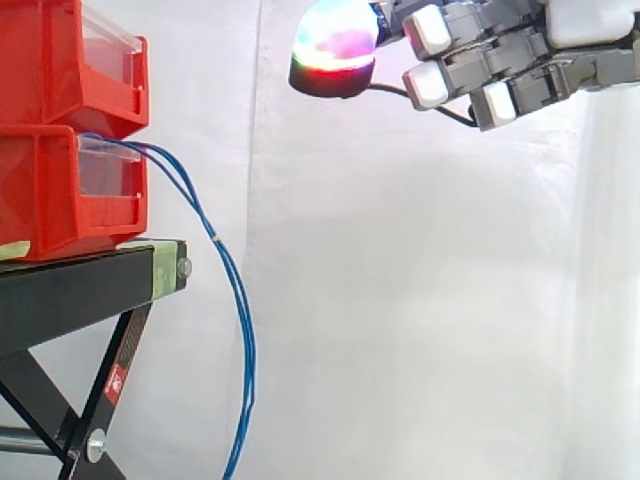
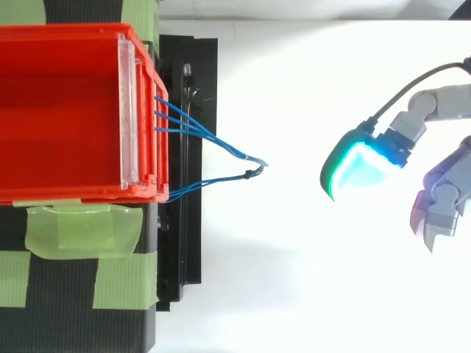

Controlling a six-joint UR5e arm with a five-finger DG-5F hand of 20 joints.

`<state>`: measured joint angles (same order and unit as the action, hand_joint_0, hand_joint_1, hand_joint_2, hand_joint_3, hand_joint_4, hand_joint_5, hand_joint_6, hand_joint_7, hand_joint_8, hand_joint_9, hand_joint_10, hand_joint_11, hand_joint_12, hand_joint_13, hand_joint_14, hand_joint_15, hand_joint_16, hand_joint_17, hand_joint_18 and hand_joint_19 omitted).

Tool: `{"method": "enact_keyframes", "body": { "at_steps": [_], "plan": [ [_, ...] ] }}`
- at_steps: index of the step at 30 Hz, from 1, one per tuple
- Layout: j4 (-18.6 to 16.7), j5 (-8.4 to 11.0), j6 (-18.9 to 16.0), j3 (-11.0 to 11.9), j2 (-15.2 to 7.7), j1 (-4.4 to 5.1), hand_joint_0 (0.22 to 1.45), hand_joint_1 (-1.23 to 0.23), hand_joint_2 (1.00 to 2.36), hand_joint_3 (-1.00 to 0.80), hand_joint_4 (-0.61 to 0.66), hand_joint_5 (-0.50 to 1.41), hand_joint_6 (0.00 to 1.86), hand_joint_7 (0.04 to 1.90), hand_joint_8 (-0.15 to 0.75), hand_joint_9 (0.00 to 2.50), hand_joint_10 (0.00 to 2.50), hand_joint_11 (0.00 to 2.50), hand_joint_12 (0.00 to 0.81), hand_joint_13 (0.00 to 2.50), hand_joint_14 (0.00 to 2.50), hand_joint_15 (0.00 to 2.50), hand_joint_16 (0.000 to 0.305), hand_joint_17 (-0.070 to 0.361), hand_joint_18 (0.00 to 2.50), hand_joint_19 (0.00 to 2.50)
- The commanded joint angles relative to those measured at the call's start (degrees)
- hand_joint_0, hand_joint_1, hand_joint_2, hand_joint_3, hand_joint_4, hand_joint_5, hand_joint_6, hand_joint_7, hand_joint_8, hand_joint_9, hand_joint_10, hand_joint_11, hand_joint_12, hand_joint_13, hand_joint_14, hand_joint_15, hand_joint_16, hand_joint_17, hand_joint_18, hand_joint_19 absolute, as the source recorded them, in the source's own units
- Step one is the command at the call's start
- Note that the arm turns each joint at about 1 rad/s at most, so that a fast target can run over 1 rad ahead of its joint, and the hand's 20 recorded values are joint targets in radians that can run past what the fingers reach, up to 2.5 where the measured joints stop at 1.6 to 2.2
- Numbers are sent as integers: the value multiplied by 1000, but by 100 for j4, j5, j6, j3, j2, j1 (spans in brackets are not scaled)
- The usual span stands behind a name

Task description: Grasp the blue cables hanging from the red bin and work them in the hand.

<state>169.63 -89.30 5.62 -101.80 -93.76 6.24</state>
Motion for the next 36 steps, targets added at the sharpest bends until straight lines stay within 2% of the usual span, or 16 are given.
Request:
{"method": "enact_keyframes", "body": {
  "at_steps": [1, 7, 13, 17, 20, 22, 25, 26, 27, 29, 31, 32, 33, 34, 36],
  "plan": [
    [0, 0, 0, -6, 7, 0, 802, -515, 1000, -1000, 262, -55, 11, 839, 346, 718, 13, 637, 412, 570, 16, 511, 58, 129, 630, 723],
    [0, 0, 0, -6, 7, -9, 800, -519, 1000, -1000, 262, -49, 10, 838, 346, 698, 15, 618, 399, 406, 13, 419, 56, 126, 474, 639],
    [167, 18, 26, 2, -2, 0, 799, -522, 1000, -1000, 261, -55, 11, 837, 346, 697, 13, 622, 402, 404, 13, 409, 57, 127, 462, 623],
    [352, 255, 439, -6, -2, 26, 797, -526, 1000, -1000, 259, -58, 11, 837, 346, 675, 15, 578, 403, 388, 12, 387, 57, 128, 455, 614],
    [457, 255, 554, -59, -10, 44, 795, -528, 1000, -1000, 255, -63, 10, 831, 348, 659, 12, 537, 401, 371, 12, 370, 57, 128, 439, 600],
    [475, 229, 624, -235, -2, 61, 793, -531, 1000, -1000, 254, -64, 10, 828, 351, 652, 14, 532, 401, 366, 12, 365, 57, 128, 428, 608],
    [176, 255, 598, -630, -2, 123, 793, -531, 1000, -1000, 256, -66, 11, 831, 350, 654, 12, 552, 399, 367, 12, 378, 57, 128, 426, 621],
    [97, 273, 589, -701, -2, 132, 792, -531, 1000, -1000, 253, -66, 11, 830, 348, 655, 13, 556, 399, 369, 12, 380, 57, 128, 426, 618],
    [-141, 299, 580, -859, -2, 149, 793, -531, 1000, -1000, 257, -66, 11, 833, 350, 656, 13, 554, 400, 372, 13, 378, 57, 128, 424, 619],
    [-369, 343, 571, -991, -2, 167, 792, -532, 1000, -1000, 257, -64, 10, 833, 349, 664, 13, 571, 399, 375, 12, 385, 57, 127, 423, 620],
    [-809, 492, 519, -1263, -2, 193, 792, -533, 1000, -1000, 255, -61, 10, 830, 349, 666, 14, 579, 398, 375, 12, 388, 56, 127, 421, 629],
    [-809, 492, 519, -1263, -2, 193, 792, -533, 1000, -1000, 261, -61, 10, 835, 349, 665, 15, 578, 397, 376, 12, 390, 56, 126, 420, 629],
    [-958, 589, 483, -1377, -2, 202, 792, -533, 1000, -1000, 259, -59, 10, 834, 349, 666, 13, 580, 399, 379, 12, 391, 56, 126, 420, 637],
    [-1204, 765, 387, -1509, -10, 220, 793, -533, 1000, -1000, 259, -59, 11, 833, 349, 667, 13, 580, 399, 381, 13, 396, 56, 126, 420, 638],
    [-1468, 993, 281, -1632, -2, 246, 792, -533, 1000, -1000, 259, -59, 10, 833, 349, 674, 15, 585, 398, 384, 13, 401, 56, 126, 426, 635]
  ]
}}
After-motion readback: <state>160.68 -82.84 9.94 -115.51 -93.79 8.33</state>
